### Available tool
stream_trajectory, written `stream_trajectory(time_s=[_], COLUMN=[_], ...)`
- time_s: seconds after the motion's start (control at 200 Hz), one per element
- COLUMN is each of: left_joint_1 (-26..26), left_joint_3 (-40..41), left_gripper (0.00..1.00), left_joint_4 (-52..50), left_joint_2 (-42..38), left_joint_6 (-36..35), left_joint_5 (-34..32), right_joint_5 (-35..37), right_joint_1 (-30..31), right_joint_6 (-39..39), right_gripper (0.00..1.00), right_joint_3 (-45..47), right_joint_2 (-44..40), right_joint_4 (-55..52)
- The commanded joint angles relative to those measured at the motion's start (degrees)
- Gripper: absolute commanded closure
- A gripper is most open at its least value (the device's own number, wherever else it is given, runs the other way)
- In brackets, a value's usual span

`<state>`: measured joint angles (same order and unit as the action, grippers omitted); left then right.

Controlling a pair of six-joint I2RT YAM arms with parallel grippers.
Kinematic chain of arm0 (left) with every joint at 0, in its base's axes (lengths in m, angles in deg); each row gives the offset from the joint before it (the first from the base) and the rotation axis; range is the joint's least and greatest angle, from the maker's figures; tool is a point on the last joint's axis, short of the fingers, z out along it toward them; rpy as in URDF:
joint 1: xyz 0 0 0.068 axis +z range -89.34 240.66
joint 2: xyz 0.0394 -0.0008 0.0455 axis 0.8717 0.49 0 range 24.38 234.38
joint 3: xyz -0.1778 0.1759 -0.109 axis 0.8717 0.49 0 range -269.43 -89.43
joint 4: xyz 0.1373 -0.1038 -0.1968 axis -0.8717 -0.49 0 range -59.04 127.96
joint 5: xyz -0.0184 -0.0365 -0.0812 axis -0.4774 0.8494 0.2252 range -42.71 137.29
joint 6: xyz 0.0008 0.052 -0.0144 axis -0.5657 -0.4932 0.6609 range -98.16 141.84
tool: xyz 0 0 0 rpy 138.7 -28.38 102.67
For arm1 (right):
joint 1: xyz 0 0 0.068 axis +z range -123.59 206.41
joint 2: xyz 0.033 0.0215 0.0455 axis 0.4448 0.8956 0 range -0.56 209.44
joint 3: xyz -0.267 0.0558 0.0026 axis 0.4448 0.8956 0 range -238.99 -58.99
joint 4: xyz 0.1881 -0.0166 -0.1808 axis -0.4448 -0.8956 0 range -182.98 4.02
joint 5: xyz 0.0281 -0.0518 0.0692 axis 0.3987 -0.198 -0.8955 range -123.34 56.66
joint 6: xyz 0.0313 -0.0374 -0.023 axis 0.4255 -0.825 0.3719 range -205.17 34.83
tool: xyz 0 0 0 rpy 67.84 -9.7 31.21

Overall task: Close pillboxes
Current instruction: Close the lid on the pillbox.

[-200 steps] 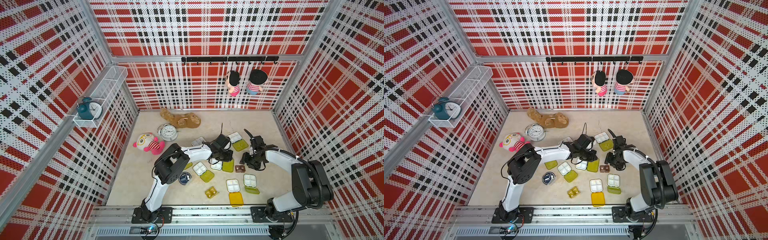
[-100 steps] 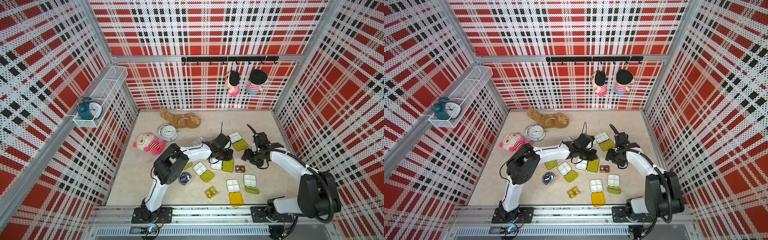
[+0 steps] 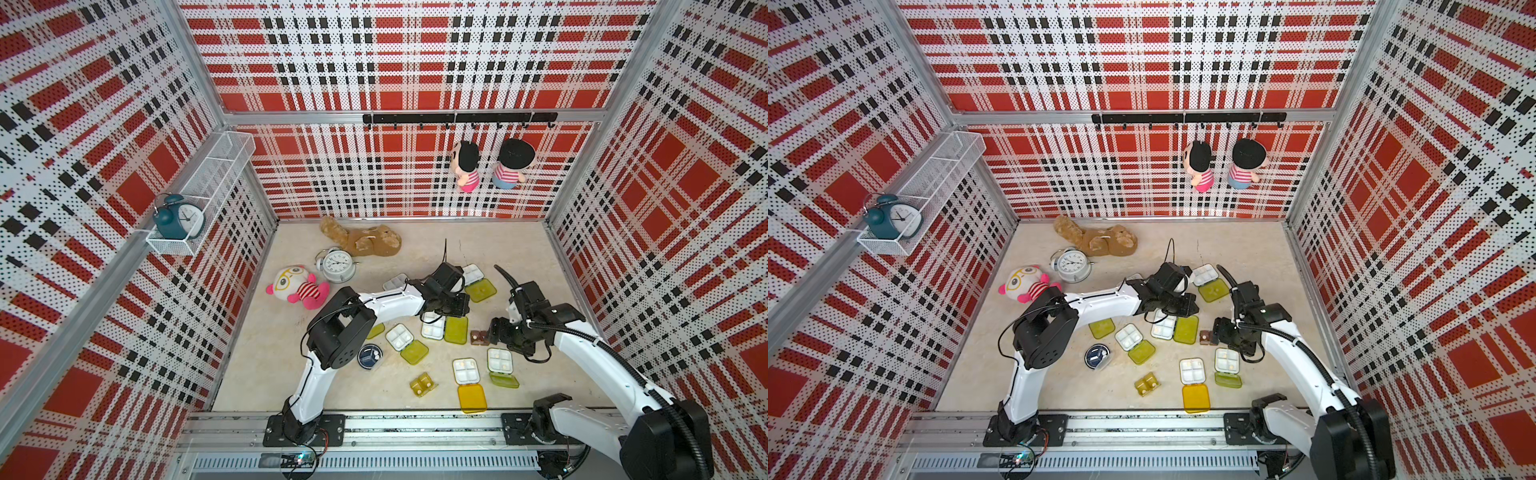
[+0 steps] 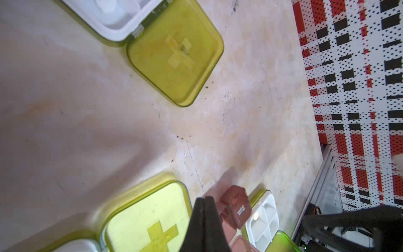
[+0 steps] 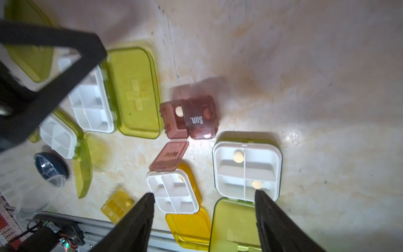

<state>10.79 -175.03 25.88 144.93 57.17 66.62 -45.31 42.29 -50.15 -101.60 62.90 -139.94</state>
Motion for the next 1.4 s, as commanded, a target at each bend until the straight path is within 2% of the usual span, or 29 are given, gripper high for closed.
stream_trajectory(time_s=[0.0, 0.646, 1.127, 1.393], left_joint_1=[0.1, 1.4, 2.5, 2.8], left_joint_3=[-1.1, 7.2, 8.2, 9.0], left_gripper=[1.0, 1.0, 1.0, 1.0], left_joint_4=[0.2, 1.0, 1.0, 1.0], left_joint_2=[0.3, -5.3, -5.8, -6.2], left_joint_6=[-0.4, -1.1, -1.8, -2.1], left_joint_5=[0.5, -1.2, -0.4, -0.3], right_joint_5=[-0.2, 4.5, 5.8, 6.9], right_joint_1=[1.7, 2.7, 2.7, 2.7], right_joint_6=[2.1, 0.5, 0.2, 0.7], right_gripper=[0.24, 0.22, 0.22, 0.23], right_joint_3=[1.2, -2.9, -3.9, -6.2], right_joint_2=[1.1, 13.1, 16.9, 16.3], right_joint_4=[0.3, 5.9, 7.9, 7.0])
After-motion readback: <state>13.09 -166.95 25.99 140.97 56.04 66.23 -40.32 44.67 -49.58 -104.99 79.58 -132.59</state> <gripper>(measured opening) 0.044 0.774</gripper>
